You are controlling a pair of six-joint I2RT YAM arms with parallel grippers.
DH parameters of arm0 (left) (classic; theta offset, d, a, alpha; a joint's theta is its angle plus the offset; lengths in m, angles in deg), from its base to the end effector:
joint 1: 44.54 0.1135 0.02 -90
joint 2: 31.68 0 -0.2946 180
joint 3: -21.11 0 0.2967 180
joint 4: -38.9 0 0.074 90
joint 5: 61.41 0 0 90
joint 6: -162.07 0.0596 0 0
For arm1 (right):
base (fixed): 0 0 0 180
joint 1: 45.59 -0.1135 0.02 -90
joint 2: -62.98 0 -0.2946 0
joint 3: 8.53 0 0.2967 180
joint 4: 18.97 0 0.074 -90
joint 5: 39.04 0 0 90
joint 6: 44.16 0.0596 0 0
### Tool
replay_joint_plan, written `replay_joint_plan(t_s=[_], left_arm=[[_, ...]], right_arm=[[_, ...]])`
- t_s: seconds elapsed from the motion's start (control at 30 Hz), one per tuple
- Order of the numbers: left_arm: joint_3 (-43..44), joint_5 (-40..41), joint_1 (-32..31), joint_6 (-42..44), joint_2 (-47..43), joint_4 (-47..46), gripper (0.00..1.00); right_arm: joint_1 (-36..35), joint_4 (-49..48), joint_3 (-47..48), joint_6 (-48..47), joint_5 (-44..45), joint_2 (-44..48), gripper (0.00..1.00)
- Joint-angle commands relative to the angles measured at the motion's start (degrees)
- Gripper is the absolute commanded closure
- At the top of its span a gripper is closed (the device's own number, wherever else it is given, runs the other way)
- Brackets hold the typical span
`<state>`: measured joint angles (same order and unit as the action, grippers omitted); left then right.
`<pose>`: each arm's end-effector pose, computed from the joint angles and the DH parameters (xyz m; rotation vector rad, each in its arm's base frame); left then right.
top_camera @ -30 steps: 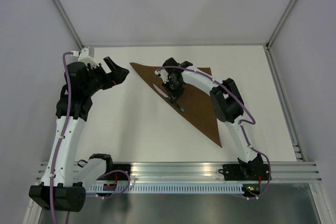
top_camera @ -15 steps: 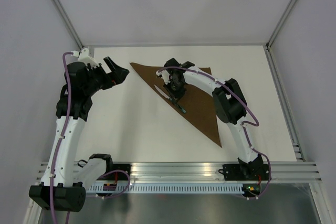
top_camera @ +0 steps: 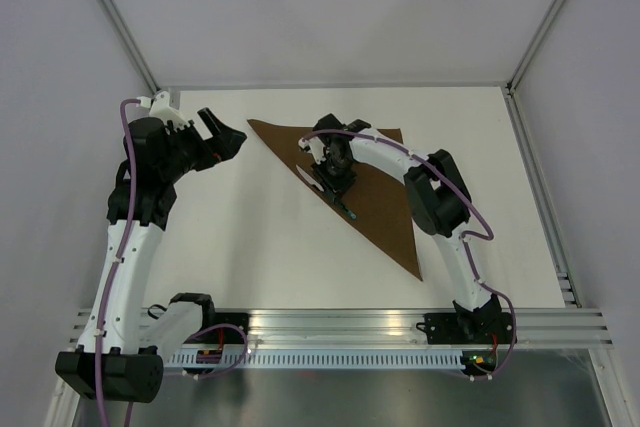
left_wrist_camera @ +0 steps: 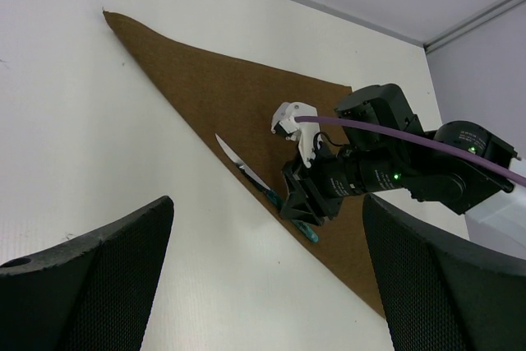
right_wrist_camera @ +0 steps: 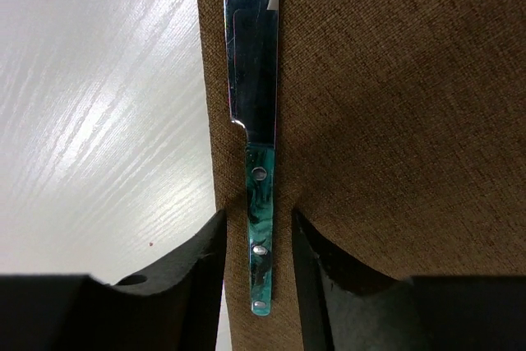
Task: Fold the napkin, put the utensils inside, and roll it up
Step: Place the utensil onto the napkin, then fold the napkin
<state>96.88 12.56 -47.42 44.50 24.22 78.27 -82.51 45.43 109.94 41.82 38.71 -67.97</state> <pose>0.2565 -0.0294 0.4145 -0.2259 1.9339 -0.6228 0.4184 0.3302 0.1431 -1.0681 2.7569 0.4005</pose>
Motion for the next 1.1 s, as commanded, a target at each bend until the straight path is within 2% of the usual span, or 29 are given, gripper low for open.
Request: replay_joint_plan(t_s=[0.0, 0.13, 0.17, 0.23, 0.3, 0.33, 0.37, 0.43, 0.47, 0.53, 0.57, 0.6, 0.63, 0.67, 0.7, 0.8, 0.93, 1.07], left_arm=[[-0.46, -1.02, -0.03, 2.61, 0.26, -0.37, 0.0], [-0.9, -3.55, -0.03, 3.66, 0.18, -1.77, 0.0], [-3.16, -7.57, -0.2, 4.62, -1.04, -7.08, 0.0], [-5.01, -8.48, -0.55, 4.63, -2.45, -9.14, 0.0], [-6.17, -6.92, -4.93, 5.77, -3.34, -13.63, 0.0], [-6.52, -1.08, -8.08, 6.73, -3.6, -14.6, 0.0], [-6.7, 3.24, -16.2, 9.35, -3.34, -15.91, 0.0], [-7.05, 14.29, -24.6, 12.53, -2.55, -18.11, 0.0], [-8.19, 17.84, -31.51, 15.07, -1.51, -19.6, 0.0], [-11.95, 25.3, -37.7, 17.63, -0.53, -25.75, 0.0], [-13.8, 27.35, -43.56, 20.95, 0.52, -27.95, 0.0], [-15.74, 29.46, -46.58, 23.07, 1.31, -36.06, 0.0], [-20.02, 33.74, -49.74, 25.44, 2.19, -39.79, 0.01], [-21.8, 35.61, -55.69, 30.51, 3.24, -44.36, 0.01], [-23.21, 37.11, -58.36, 32.56, 6.73, -50.58, 0.0], [-24.9, 40.64, -65.93, 38.28, 15.86, -56.25, 0.01], [-28.14, 44.67, -75.85, 50.82, 27.31, -73.53, 0.02], [-27.45, 44.6, -79.39, 54.55, 36.72, -79.81, 0.03]], right_arm=[[0.8, 2.73, 1.91, 2.96, 1.71, 4.13, 0.57], [2.12, 3.35, 4.29, 3.04, -1.01, 5.09, 0.46], [3.78, 2.82, 5.42, 3.13, -3.11, 8.05, 0.44], [5.54, 1.68, 5.43, 3.48, -4.87, 9.22, 0.43], [9.91, -0.94, 4.3, 3.83, -7.16, 12.54, 0.43], [11.77, -1.92, 3.59, 6.27, -9.26, 13.7, 0.43], [13.97, -2.97, 2.02, 6.82, -12.59, 14.75, 0.44], [19.86, -5.26, 0.17, 7.26, -14.46, 17.83, 0.44], [21.62, -5.79, -1.84, 7.0, -14.64, 18.88, 0.44], [25.93, -8.07, -4.49, 6.38, -13.85, 22.66, 0.44], [27.25, -8.69, -6.76, 5.77, -13.94, 24.94, 0.44], [29.78, -9.74, -7.74, 5.51, -14.46, 26.0, 0.44], [30.77, -10.27, -8.8, 5.42, -14.9, 26.97, 0.43], [31.82, -10.89, -10.63, 5.42, -15.34, 28.37, 0.43], [34.0, -11.94, -11.43, 5.94, -16.83, 28.91, 0.43], [36.92, -12.65, -12.67, 6.21, -17.89, 29.62, 0.43], [40.35, -13.35, -13.99, 6.21, -18.42, 30.06, 0.44], [41.06, -14.14, -14.87, 6.21, -17.9, 30.93, 0.44]])
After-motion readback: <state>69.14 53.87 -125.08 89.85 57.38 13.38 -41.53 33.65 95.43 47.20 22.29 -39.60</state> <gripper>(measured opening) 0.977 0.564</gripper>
